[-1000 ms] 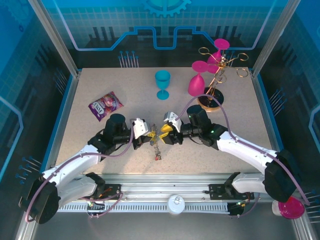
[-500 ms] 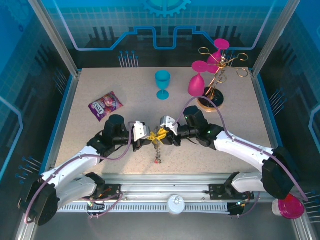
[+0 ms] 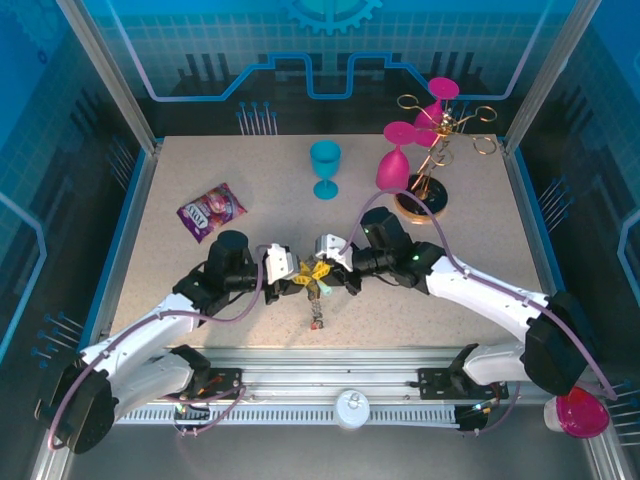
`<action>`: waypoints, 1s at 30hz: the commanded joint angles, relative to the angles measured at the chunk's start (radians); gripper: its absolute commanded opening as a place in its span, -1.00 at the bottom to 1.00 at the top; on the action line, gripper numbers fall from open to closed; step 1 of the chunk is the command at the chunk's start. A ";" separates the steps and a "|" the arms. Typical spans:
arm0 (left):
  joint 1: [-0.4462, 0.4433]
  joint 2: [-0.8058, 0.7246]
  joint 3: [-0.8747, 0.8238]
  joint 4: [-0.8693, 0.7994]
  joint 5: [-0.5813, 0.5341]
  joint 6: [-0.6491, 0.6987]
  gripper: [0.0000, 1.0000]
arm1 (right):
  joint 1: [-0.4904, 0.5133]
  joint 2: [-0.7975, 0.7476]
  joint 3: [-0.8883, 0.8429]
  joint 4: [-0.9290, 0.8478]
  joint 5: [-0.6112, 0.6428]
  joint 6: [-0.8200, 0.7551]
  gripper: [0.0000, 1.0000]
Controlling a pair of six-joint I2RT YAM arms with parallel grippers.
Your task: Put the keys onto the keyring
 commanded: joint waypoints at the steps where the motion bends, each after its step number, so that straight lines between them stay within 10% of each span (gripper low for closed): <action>1: -0.007 -0.014 0.045 -0.051 -0.013 0.043 -0.63 | 0.027 0.019 0.083 -0.167 0.053 -0.119 -1.00; 19: -0.006 -0.005 0.064 -0.075 0.012 0.048 -1.00 | 0.086 0.075 0.200 -0.270 0.158 -0.154 -1.00; 24: -0.007 -0.030 0.015 0.018 0.013 0.032 -1.00 | 0.005 -0.014 0.082 -0.112 0.125 0.078 -0.30; 30: -0.007 -0.042 -0.023 0.101 0.003 0.022 -1.00 | -0.009 -0.093 -0.068 0.044 0.064 0.269 -0.23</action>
